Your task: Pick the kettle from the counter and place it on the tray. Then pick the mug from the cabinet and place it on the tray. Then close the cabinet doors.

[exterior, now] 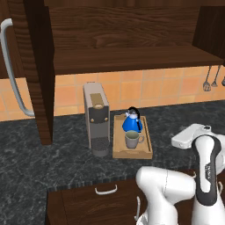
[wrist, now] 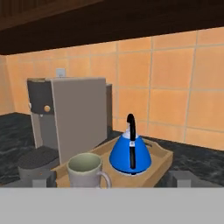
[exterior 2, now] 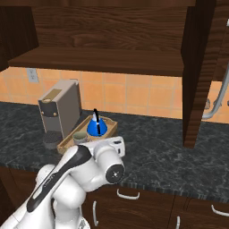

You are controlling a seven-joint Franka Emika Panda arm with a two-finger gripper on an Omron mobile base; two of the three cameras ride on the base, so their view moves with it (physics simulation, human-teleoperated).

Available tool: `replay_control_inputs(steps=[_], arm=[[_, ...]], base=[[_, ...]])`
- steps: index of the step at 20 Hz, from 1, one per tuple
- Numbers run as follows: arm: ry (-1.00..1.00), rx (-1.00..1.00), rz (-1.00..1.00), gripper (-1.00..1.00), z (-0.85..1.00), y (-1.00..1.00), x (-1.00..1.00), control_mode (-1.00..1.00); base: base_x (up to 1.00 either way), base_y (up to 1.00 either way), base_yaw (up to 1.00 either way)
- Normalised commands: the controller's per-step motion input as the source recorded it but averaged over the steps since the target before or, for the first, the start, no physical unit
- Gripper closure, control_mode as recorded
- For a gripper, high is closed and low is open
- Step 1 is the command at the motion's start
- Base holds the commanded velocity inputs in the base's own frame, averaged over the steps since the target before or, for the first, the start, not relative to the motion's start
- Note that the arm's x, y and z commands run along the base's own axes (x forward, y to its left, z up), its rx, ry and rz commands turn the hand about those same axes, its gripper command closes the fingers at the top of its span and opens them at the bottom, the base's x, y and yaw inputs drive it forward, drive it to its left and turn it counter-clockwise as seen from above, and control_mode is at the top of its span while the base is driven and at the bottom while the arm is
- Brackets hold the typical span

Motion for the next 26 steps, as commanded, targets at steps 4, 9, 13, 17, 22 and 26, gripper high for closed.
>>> replay_control_inputs(steps=[4, 9, 13, 17, 22, 26], arm=[[0.18, 0.11, -0.09, -1.0, 0.7, -0.5, 0.0, -1.0], [0.3, 0.01, -0.01, -1.0, 0.5, -0.66, 0.01, -1.0], [0.06, 0.02, 0.03, -1.0, -0.11, -0.73, 0.11, -1.0], [-0.13, 0.01, 0.06, -1.0, -0.11, -0.91, -0.3, -1.0], [-0.27, 0.01, 0.28, -1.0, -0.09, -0.47, -0.78, -1.0], [-0.4, 0.0, 0.15, -1.0, 0.35, -0.14, -0.62, -1.0]], base=[[0.0, 0.0, 0.0], [0.0, 0.0, 0.0], [0.0, 0.0, 0.0], [0.0, 0.0, 0.0], [0.0, 0.0, 0.0], [0.0, 0.0, 0.0]])
